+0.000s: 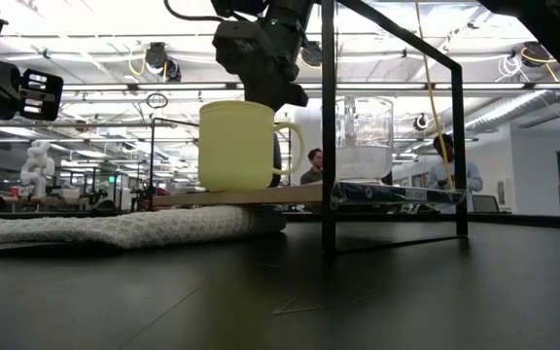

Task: Stack small to large cups/mugs on shelf
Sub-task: Adjust all the mugs

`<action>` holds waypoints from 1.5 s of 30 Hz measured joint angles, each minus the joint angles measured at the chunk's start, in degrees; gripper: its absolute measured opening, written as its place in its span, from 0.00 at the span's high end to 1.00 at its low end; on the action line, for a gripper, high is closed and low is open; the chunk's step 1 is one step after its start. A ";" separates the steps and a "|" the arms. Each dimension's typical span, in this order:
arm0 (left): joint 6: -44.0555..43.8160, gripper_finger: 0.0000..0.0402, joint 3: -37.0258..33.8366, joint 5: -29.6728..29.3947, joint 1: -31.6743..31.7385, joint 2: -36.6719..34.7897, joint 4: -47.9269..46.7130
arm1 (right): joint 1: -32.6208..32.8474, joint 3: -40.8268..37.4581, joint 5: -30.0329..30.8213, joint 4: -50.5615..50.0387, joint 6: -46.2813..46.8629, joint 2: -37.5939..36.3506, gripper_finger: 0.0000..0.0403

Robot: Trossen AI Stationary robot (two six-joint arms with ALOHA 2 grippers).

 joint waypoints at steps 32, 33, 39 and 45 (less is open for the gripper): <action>-0.72 0.92 0.00 0.04 0.02 0.00 -0.02 | -0.99 0.00 6.22 -10.47 8.14 -1.55 0.99; -0.74 0.92 0.00 0.04 0.02 0.00 0.00 | -0.99 0.00 6.22 -10.49 8.14 -1.55 0.99; -0.90 0.92 0.00 0.05 0.00 0.00 0.00 | -0.99 0.00 6.30 -10.80 7.81 -1.55 0.99; -0.90 0.92 0.00 0.05 0.01 0.00 -0.03 | -0.99 0.00 6.28 -10.67 7.68 -1.55 0.95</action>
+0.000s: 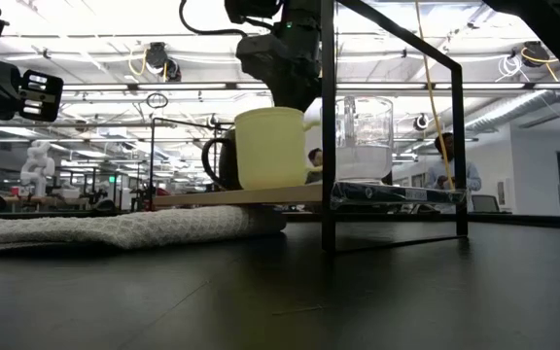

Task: Stack small to large cups/mugs on shelf
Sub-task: Adjust all the mugs

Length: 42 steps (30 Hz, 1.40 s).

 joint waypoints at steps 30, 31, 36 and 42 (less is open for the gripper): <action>-0.19 0.92 0.00 -0.01 -0.01 0.00 -0.04 | 0.28 -0.07 -0.54 0.35 0.28 -1.20 0.64; -0.20 0.92 0.00 -0.01 0.00 -0.01 -0.06 | 0.28 -0.07 -0.56 0.45 0.38 -1.68 0.61; -0.17 0.92 0.00 -0.01 0.01 0.09 -0.02 | 0.40 -0.04 -0.54 1.22 0.59 -5.64 0.53; -0.24 0.92 0.00 0.39 0.01 0.33 -0.08 | 2.59 -0.04 0.12 1.16 0.39 -11.26 0.54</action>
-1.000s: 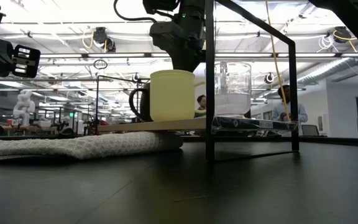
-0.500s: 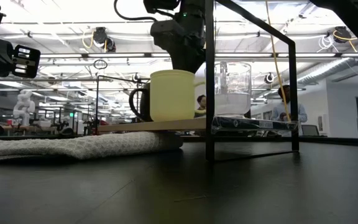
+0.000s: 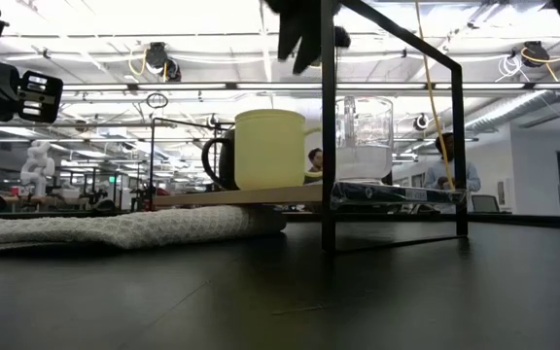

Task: Stack small to large cups/mugs on shelf
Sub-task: Adjust all the mugs

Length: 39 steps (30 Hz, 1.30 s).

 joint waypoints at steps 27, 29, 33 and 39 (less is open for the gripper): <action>-10.54 0.92 0.00 -0.59 0.00 0.02 7.46 | 27.67 -0.49 38.51 -7.67 0.58 -9.97 0.99; -10.69 0.92 0.00 -0.59 0.00 0.01 7.47 | 27.57 -3.14 39.81 -7.78 1.28 -12.39 1.00; -10.78 0.92 0.00 -0.57 0.00 0.02 7.40 | 27.39 -15.12 40.19 -1.57 1.47 -20.78 1.00; -10.87 0.92 0.00 -0.55 -0.02 0.00 7.25 | 28.87 -41.62 36.94 21.69 -4.69 -38.77 1.00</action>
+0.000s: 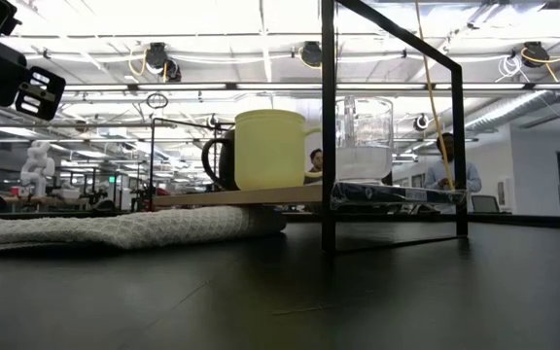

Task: Stack small to large cups/mugs on shelf
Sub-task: Adjust all the mugs

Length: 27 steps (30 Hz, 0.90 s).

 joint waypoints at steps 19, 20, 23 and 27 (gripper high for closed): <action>0.39 0.92 0.00 1.09 0.01 0.02 -0.09 | 7.57 -51.35 -13.05 59.22 -18.61 -32.97 1.00; 0.40 0.92 0.00 1.09 0.01 0.02 -0.11 | 8.17 -52.50 -13.35 60.88 -19.12 -33.16 1.00; 0.52 0.92 0.00 1.07 0.02 0.02 -0.09 | 9.41 -55.35 -13.35 66.65 -19.45 -33.40 1.00; 0.52 0.92 0.00 1.07 0.02 0.02 -0.11 | 10.70 -59.37 -13.34 72.02 -19.48 -33.38 1.00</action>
